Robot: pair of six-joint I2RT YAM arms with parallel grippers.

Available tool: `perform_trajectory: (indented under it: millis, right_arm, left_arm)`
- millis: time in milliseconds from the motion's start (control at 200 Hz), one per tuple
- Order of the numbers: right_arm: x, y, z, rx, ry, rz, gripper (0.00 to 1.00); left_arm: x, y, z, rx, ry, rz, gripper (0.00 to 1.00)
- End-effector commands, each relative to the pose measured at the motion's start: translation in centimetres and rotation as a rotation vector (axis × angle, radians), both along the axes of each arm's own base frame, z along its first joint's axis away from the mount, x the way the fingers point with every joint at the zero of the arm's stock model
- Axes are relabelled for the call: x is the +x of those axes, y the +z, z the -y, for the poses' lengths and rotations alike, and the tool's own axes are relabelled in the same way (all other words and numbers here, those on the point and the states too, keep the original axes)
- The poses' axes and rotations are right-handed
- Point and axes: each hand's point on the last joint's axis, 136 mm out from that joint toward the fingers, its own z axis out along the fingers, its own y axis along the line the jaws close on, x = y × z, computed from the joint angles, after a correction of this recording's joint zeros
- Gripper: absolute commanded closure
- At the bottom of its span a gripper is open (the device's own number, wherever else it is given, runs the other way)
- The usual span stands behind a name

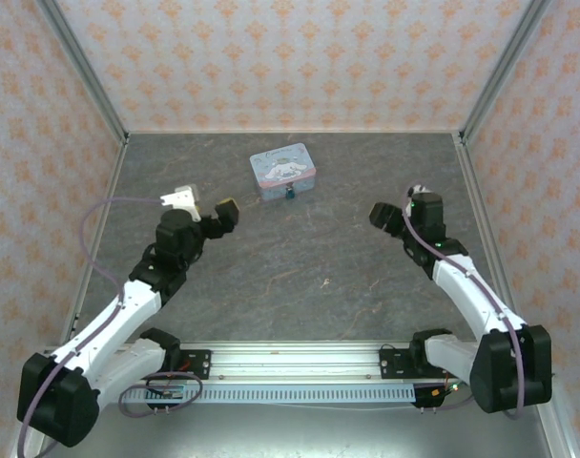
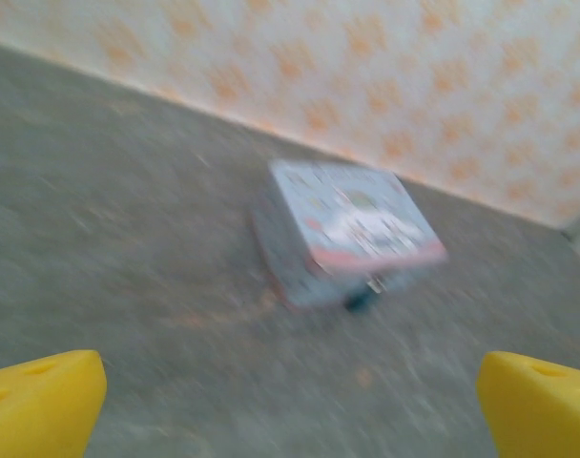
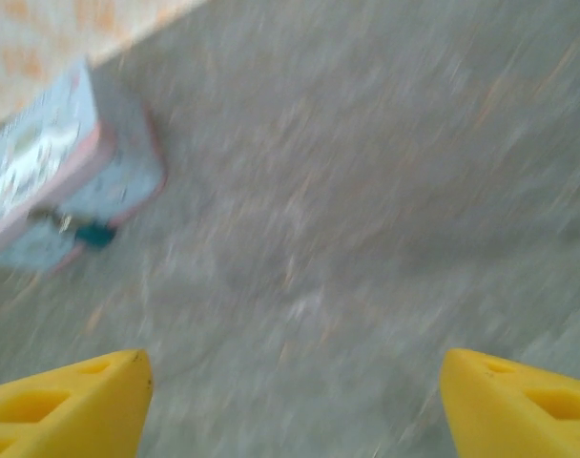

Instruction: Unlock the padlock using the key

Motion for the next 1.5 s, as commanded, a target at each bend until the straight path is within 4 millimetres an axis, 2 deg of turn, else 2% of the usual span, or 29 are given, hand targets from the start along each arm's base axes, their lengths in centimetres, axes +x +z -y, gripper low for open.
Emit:
perform_trajectory:
  millis: [0,110,230,395,530,711,1496]
  right_arm:
    - [-5.5,-3.0,-3.6,0.137,0.081,-0.269,0.25]
    - [-8.3,-4.7,-6.4,0.167,0.149,-0.361,0.3]
    - [-10.1,-6.8,-8.1,0.126,0.186,-0.423,0.35]
    - [-11.0,-8.2,-10.0,0.044,0.277,-0.5,0.41]
    - [-11.1,-9.0,-10.8,-0.033,0.328,-0.558,0.46]
    - [-10.9,-9.9,-12.3,-0.041,0.362,-0.603,0.5]
    - [-10.5,-12.2,-14.4,-0.054,0.395,-0.679,0.7]
  left_arm:
    - [-1.8,-2.8,3.3,-0.143,-0.074,-0.116,0.0]
    - [-2.8,-4.4,5.8,-0.195,-0.112,-0.146,0.0]
    - [-3.3,-5.5,7.9,-0.209,-0.154,-0.175,0.0]
    - [-3.1,-6.1,10.2,-0.175,-0.203,-0.21,0.0]
    - [-3.0,-6.3,11.3,-0.163,-0.225,-0.219,0.0]
    - [-3.1,-6.7,11.4,-0.163,-0.216,-0.225,0.0]
    - [-4.3,-6.4,8.5,-0.093,-0.146,-0.213,0.0]
